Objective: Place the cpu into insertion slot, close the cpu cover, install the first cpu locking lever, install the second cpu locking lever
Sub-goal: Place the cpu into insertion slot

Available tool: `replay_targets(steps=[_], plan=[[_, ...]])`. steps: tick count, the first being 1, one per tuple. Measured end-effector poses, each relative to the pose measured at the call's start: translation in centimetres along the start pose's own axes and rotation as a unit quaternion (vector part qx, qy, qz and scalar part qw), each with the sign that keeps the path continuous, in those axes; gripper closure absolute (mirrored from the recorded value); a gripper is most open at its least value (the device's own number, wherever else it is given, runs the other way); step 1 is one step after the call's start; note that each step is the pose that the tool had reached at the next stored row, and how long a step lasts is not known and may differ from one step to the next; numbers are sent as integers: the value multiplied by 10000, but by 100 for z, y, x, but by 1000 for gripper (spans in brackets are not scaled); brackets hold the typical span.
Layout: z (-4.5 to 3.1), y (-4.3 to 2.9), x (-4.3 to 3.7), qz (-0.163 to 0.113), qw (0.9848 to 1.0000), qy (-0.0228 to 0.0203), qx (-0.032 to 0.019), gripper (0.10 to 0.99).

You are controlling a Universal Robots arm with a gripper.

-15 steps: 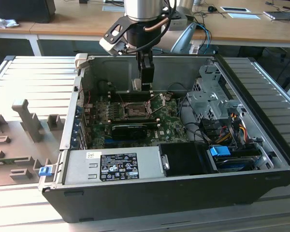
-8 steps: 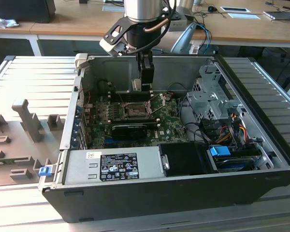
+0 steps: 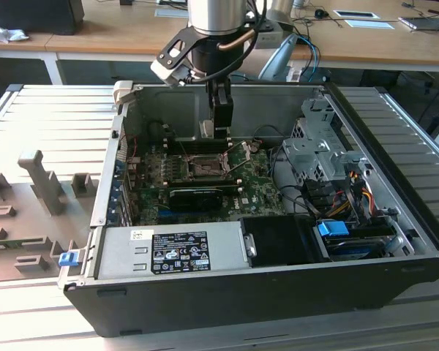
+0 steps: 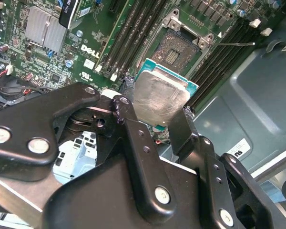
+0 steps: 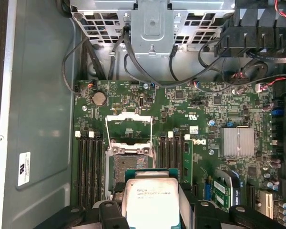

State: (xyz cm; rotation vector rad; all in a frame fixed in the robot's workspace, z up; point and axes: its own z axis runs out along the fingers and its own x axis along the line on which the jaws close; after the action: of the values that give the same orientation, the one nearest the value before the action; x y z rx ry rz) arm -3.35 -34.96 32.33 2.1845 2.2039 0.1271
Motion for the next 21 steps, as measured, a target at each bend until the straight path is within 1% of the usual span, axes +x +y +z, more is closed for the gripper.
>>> replay_targets(steps=[7,15,21], plan=[[17,-2,-1,0,10000,2,0,557],[30,-3,-1,2,10000,18,0,557],[40,-4,-1,2,10000,21,0,557]])
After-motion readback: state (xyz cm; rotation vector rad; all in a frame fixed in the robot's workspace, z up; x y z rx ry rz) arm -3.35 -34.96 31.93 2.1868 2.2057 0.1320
